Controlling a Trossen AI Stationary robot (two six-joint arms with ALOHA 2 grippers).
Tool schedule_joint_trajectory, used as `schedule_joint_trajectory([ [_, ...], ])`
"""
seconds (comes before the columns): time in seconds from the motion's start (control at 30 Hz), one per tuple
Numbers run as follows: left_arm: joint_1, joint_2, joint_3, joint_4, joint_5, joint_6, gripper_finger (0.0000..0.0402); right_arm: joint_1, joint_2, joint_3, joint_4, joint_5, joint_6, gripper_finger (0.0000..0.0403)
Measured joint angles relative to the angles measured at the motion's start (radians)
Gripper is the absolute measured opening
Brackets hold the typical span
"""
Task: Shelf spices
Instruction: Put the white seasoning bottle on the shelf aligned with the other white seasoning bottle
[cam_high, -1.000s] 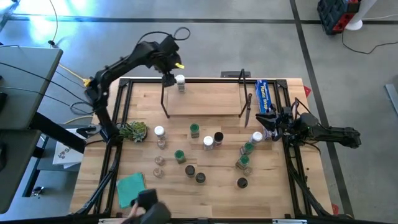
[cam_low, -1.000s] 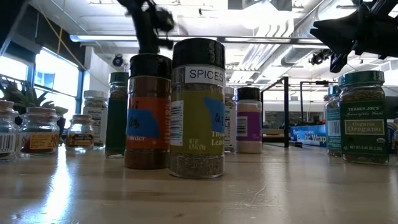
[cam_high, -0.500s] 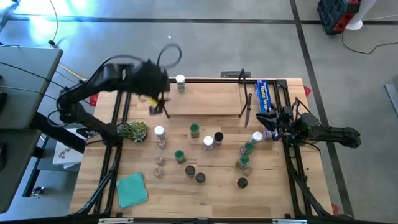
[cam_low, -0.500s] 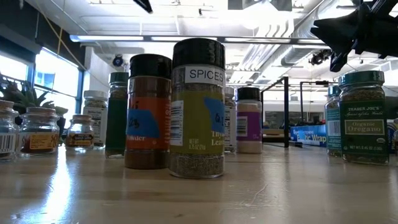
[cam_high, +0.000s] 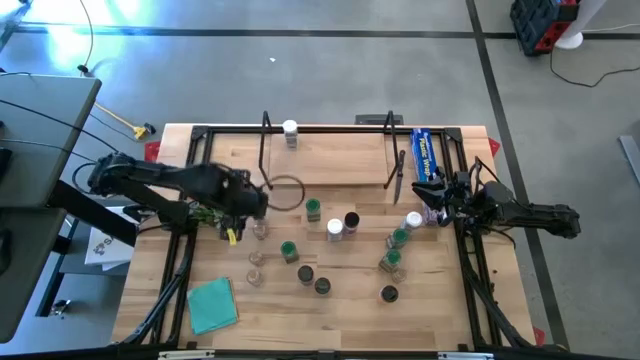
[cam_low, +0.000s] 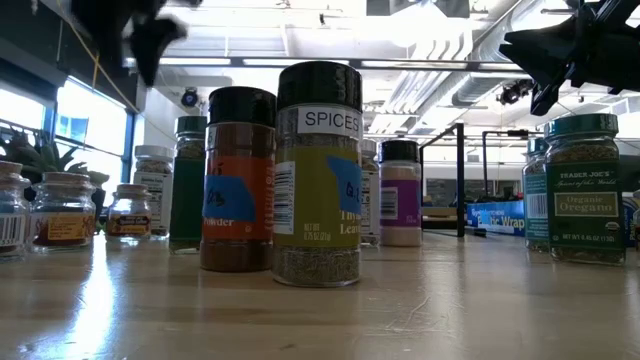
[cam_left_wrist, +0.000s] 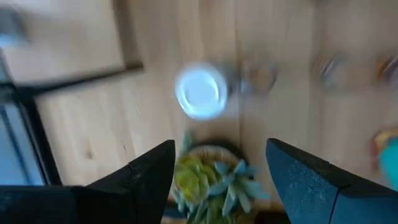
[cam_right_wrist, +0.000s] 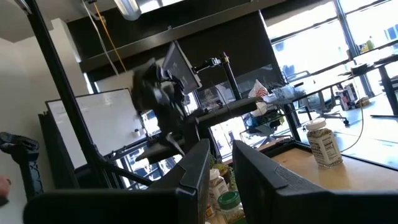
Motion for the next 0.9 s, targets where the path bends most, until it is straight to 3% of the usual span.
schedule_joint_trajectory([
  [0.3,0.029,0.015,-0.216,0.064,0.003,0.263,0.0245,0.000,0.000,0.000,0.001,0.001,0.005,0.0066],
  [0.6,0.133,0.016,-0.254,0.287,-0.031,0.522,0.0245,0.000,0.000,0.000,0.003,0.003,0.004,0.0066],
  [0.9,0.184,0.016,-0.254,0.397,0.060,0.772,0.0245,0.000,0.000,0.000,0.000,0.003,0.004,0.0066],
])
